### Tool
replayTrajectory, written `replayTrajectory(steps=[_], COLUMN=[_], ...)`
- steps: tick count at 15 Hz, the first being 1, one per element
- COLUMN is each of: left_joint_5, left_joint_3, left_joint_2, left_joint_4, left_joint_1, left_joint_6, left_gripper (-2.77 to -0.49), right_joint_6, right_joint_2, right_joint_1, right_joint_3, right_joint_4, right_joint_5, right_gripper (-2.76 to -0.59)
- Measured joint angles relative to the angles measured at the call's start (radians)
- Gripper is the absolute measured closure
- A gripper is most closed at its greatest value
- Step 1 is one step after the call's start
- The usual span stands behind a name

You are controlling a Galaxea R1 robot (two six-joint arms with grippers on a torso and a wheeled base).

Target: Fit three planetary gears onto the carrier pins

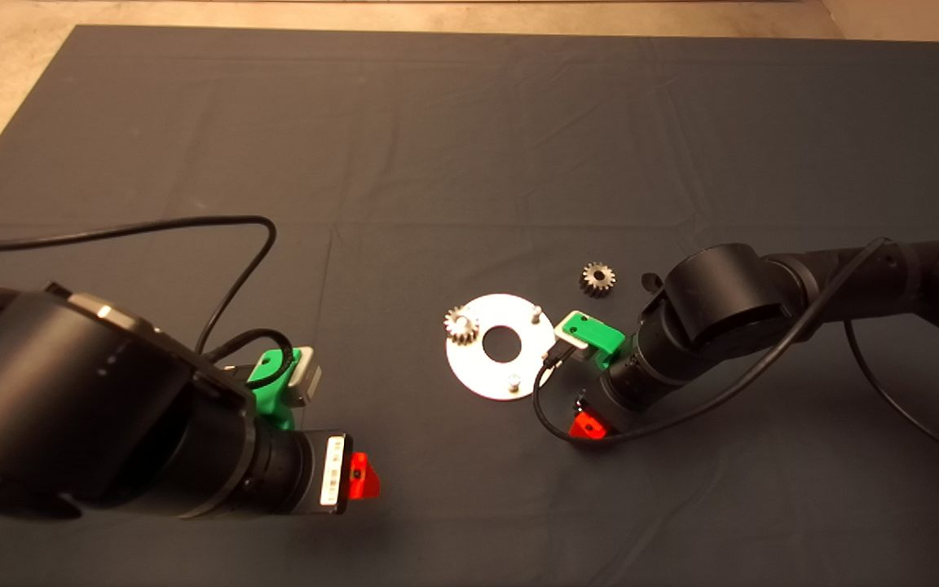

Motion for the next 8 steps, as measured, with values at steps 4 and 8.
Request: replayTrajectory(steps=[4, 8], left_joint_5=[0.000, 0.000], left_joint_3=[0.001, 0.002], left_joint_2=[0.000, 0.000], left_joint_4=[0.000, 0.000], left_joint_1=[0.000, 0.000], left_joint_6=[0.000, 0.000], left_gripper=[-2.48, -2.48], right_joint_6=[-0.009, -0.016], right_joint_2=[-0.001, -0.009], right_joint_1=[0.000, 0.000], right_joint_3=[-0.009, -0.010], right_joint_4=[-0.006, -0.007], right_joint_5=[0.000, -0.001], right_gripper=[-2.76, -2.66])
